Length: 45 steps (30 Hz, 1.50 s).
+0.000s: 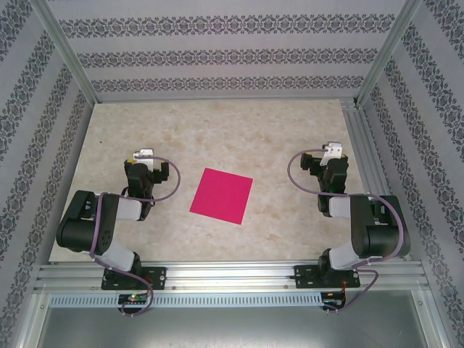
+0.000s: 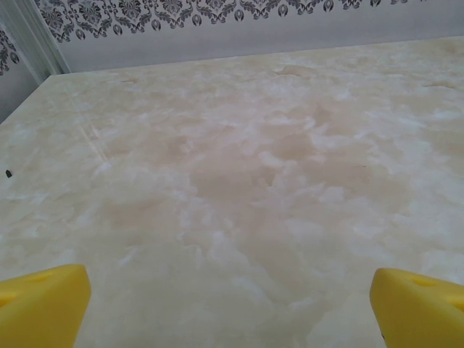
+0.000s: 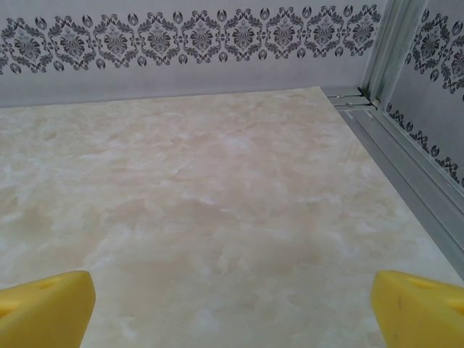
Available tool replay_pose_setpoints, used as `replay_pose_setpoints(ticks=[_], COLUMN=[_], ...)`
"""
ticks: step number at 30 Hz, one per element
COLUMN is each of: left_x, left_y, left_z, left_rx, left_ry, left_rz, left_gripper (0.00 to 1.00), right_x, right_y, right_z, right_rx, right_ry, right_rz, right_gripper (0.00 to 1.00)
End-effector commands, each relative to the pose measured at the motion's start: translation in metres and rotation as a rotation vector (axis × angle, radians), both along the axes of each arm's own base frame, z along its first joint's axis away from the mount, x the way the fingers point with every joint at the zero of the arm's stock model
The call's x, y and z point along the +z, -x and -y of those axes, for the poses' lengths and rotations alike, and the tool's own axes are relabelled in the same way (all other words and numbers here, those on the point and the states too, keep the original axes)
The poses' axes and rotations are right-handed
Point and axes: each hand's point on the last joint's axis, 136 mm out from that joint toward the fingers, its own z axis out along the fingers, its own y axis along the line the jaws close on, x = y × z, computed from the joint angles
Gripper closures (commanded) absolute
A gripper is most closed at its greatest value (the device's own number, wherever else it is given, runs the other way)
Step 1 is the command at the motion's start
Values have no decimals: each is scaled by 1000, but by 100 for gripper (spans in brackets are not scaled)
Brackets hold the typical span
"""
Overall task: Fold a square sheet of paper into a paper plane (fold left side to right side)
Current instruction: Pick up the square sheet of paper from the center of the table.
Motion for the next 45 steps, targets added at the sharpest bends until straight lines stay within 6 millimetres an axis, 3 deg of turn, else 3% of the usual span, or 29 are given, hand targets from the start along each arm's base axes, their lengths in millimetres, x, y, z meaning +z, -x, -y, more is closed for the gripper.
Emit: replay_pose_setpoints(ticks=[1, 5, 8, 11, 16, 20, 23, 27, 33, 39, 45], left_x=[28, 80, 104, 109, 85, 58, 45, 25, -10, -22, -31], left_y=[-3, 22, 39, 48, 66, 89, 110, 130, 137, 134, 136], left_z=[-5, -9, 1, 24, 68, 122, 161, 194, 206, 216, 221], left_rx=[23, 55, 39, -17, -83, -209, -301, -364, -330, -344, -351], left_ry=[17, 93, 240, 407, 641, 795, 770, 727, 701, 701, 686], left_rz=[57, 69, 44, -77, -337, -544, -650, -794, -903, -941, -977], left_gripper=[0, 0, 0, 0, 0, 0, 0, 1, 2, 1, 1], right_x=[8, 19, 39, 64, 84, 62, 36, -2, -39, -59, -79], right_y=[-3, -2, -2, 5, 29, 52, 64, 72, 62, 47, 48], right_z=[-2, 5, -3, -21, -67, -105, -148, -200, -248, -267, -282], right_rx=[13, -28, -4, 21, 66, 66, 128, 185, 224, 241, 257], right_ry=[-21, -17, 10, 2, -116, -296, -341, -318, -262, -221, -235], right_rz=[39, 48, -2, -15, -71, -223, -336, -496, -622, -685, -746], right_gripper=[2, 2, 2, 2, 2, 2, 2, 2, 2, 2, 2])
